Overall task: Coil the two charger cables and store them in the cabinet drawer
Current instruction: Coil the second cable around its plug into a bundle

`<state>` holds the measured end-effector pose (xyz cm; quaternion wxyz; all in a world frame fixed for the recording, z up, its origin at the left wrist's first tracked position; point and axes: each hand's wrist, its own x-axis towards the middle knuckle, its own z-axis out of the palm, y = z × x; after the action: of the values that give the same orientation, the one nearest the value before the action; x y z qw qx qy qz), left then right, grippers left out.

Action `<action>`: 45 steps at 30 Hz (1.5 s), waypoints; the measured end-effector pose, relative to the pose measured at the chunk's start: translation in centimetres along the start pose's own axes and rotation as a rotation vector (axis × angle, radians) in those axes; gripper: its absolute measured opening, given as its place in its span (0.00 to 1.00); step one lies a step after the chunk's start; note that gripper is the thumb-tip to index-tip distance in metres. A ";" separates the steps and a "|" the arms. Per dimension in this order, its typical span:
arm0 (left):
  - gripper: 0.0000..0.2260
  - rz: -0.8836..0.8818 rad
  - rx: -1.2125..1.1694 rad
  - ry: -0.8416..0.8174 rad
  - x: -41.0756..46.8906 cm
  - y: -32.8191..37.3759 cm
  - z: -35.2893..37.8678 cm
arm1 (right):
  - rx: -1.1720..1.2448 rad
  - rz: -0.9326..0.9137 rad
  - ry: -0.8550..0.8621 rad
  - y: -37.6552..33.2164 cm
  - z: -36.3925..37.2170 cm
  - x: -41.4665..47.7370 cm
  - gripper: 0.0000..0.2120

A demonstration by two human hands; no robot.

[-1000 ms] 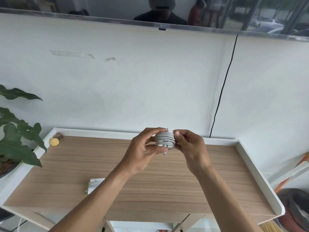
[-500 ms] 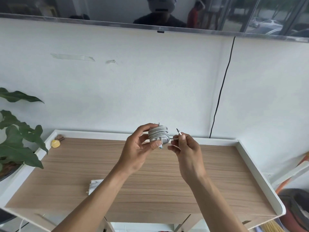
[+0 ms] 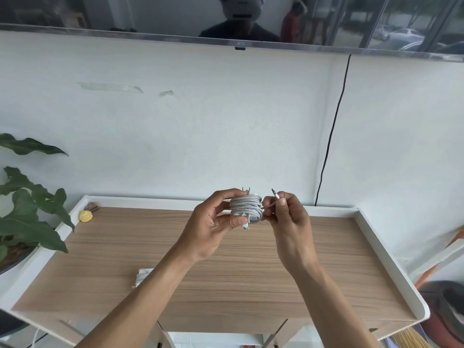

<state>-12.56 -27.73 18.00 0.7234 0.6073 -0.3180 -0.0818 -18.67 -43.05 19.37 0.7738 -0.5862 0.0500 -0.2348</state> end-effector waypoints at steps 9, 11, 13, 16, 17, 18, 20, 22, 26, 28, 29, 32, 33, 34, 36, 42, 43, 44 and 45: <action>0.19 -0.002 0.016 -0.027 -0.1 2.1 -0.7 | -0.390 -0.125 -0.279 -3.2 -1.2 0.2 0.08; 0.19 0.002 0.026 -0.030 -0.2 2.4 -0.7 | -0.509 -0.152 -0.291 -3.5 -1.2 0.0 0.09; 0.19 -0.007 0.016 -0.015 -0.1 2.4 -0.7 | -0.579 -0.177 -0.283 -3.8 -1.2 -0.3 0.11; 0.19 -0.016 0.010 -0.011 -0.1 2.4 -0.7 | -0.617 -0.239 -0.243 -3.6 -1.0 -0.6 0.11; 0.19 -0.016 0.014 -0.018 -0.1 2.4 -0.7 | -0.617 -0.263 -0.219 -3.5 -0.9 -0.7 0.10; 0.19 -0.016 0.019 -0.024 -0.1 2.4 -0.7 | -0.618 -0.284 -0.193 -3.4 -0.9 -0.8 0.09; 0.19 -0.017 0.024 -0.026 -0.2 2.4 -0.6 | -0.633 -0.322 -0.138 -3.1 -0.7 -1.0 0.07; 0.19 -0.017 0.027 -0.016 -0.2 2.3 -0.6 | -0.647 -0.362 -0.092 -2.8 -0.6 -1.2 0.04; 0.19 -0.028 0.035 -0.013 -0.4 1.8 -0.6 | -0.573 -0.431 -0.055 -1.7 -0.3 -1.3 0.05; 0.19 -0.040 0.021 -0.004 -0.6 1.6 -0.4 | -0.530 -0.432 -0.040 -1.2 -0.3 -1.2 0.08; 0.19 -0.045 0.011 0.004 -0.6 1.6 -0.4 | -0.520 -0.427 -0.036 -1.0 -0.3 -1.1 0.08; 0.19 -0.054 0.000 0.026 -0.6 1.4 -0.6 | -0.538 -0.449 -0.070 -0.2 -0.5 -0.9 0.08; 0.19 -0.058 0.008 0.035 -0.6 1.4 -0.7 | -0.559 -0.474 -0.081 0.1 -0.6 -0.9 0.09; 0.19 -0.064 0.017 0.043 -0.6 1.3 -0.8 | -0.587 -0.504 -0.089 0.2 -0.8 -0.8 0.10; 0.20 -0.076 0.034 0.053 -0.6 1.2 -1.0 | -0.654 -0.581 -0.107 0.5 -1.0 -0.7 0.12; 0.20 -0.094 0.051 0.068 -0.6 1.1 -1.0 | -0.717 -0.652 -0.133 0.7 -1.2 -0.3 0.11; 0.20 -0.097 0.053 0.073 -0.7 1.0 -1.0 | -0.733 -0.659 -0.146 0.7 -1.3 -0.2 0.10; 0.20 -0.100 0.057 0.076 -0.7 1.1 -1.0 | -0.744 -0.668 -0.157 0.7 -1.2 -0.2 0.10; 0.20 -0.103 0.060 0.077 -0.7 1.0 -1.0 | -0.751 -0.673 -0.166 0.6 -1.3 -0.1 0.11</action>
<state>-12.83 -26.28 18.63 0.7114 0.6471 -0.2605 -0.0857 -19.01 -44.00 18.39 0.3927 -0.8240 -0.1224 -0.3896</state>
